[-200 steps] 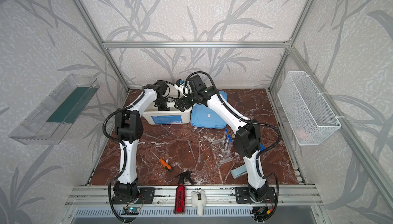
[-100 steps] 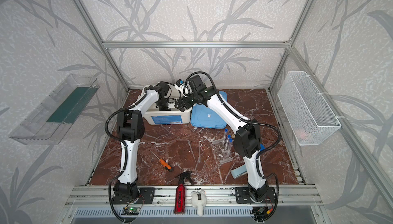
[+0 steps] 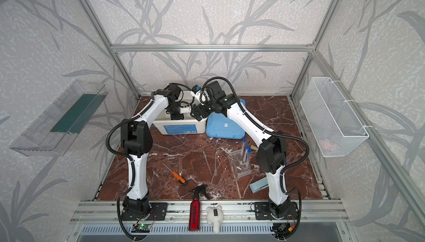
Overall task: Organize the chemistry lab equipment
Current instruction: 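Open the left gripper and withdraw it while the right gripper withdraws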
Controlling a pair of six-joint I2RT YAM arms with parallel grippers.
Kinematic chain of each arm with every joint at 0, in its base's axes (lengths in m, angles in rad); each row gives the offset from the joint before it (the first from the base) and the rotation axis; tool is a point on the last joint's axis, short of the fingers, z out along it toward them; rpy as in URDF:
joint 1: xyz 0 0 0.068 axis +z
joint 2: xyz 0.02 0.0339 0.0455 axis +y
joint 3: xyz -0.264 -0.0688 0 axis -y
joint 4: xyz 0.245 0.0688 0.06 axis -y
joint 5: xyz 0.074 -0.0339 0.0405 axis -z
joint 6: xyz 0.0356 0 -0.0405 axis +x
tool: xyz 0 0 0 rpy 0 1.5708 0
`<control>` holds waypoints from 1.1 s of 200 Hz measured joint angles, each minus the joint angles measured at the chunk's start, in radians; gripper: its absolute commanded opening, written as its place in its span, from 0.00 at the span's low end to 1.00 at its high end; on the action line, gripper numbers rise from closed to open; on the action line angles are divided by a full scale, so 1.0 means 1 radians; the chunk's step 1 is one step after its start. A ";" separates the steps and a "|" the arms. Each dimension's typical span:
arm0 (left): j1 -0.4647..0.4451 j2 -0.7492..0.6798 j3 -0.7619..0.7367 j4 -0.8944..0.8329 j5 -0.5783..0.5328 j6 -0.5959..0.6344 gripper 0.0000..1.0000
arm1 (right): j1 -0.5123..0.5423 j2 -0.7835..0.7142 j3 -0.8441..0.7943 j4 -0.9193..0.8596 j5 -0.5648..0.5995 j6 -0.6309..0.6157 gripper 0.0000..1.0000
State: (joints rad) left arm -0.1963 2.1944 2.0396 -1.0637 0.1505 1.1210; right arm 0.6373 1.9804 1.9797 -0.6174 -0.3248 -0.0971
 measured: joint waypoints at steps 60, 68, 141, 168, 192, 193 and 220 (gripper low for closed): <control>-0.003 -0.220 -0.062 0.095 0.002 -0.064 0.66 | -0.003 -0.270 -0.244 0.134 0.039 0.054 0.99; -0.005 -0.269 -0.111 0.145 0.002 -0.082 0.69 | -0.004 -0.312 -0.275 0.149 0.047 0.069 0.99; -0.208 -0.578 -0.437 0.611 -0.201 -0.511 0.99 | -0.046 -0.670 -0.643 0.277 0.012 0.197 0.99; -0.282 -0.609 -0.457 0.641 -0.211 -0.813 0.99 | -0.064 -0.715 -0.705 0.272 0.012 0.207 0.99; -0.293 -0.643 -0.478 0.639 -0.179 -1.088 0.99 | -0.064 -0.740 -0.749 0.244 0.018 0.201 0.99; -0.293 -0.647 -0.483 0.642 -0.174 -1.107 0.99 | -0.064 -0.740 -0.750 0.243 0.018 0.201 0.99; -0.295 -0.749 -0.624 0.692 -0.093 -1.391 0.99 | -0.064 -0.761 -0.818 0.217 0.009 0.185 1.00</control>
State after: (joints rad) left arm -0.4911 1.4452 1.4151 -0.3717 0.0578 -0.2699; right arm 0.5732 1.2194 1.1618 -0.4004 -0.3157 0.0875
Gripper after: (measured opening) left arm 0.994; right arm 0.996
